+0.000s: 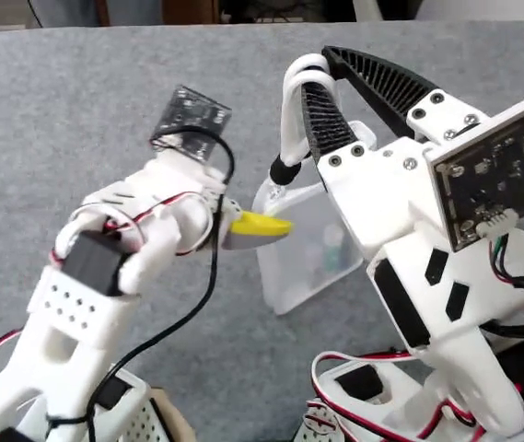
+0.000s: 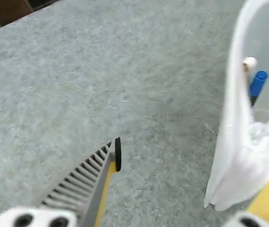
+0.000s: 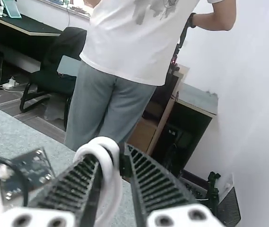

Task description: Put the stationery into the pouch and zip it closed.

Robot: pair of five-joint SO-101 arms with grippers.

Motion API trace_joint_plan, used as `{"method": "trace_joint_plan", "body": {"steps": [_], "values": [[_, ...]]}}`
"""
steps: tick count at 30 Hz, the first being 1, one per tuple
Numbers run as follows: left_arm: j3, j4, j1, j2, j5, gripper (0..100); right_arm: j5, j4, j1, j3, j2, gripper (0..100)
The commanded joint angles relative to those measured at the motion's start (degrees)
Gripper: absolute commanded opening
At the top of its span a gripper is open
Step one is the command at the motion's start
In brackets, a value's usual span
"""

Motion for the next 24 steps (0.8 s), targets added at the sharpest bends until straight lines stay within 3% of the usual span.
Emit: {"method": "trace_joint_plan", "body": {"steps": [1,10,24], "values": [[-3.4,-2.3,1.6,1.4,-0.2,46,-0.5,0.2,-0.8,-1.9,-0.7,1.2],[-9.3,-2.5,1.7,6.4,-0.5,46,-4.6,2.4,-0.8,-1.5,-3.1,1.2],[-10.3,-2.5,3.8,8.1,-0.6,46,-4.7,3.3,-0.8,-1.5,-3.4,1.2]]}}
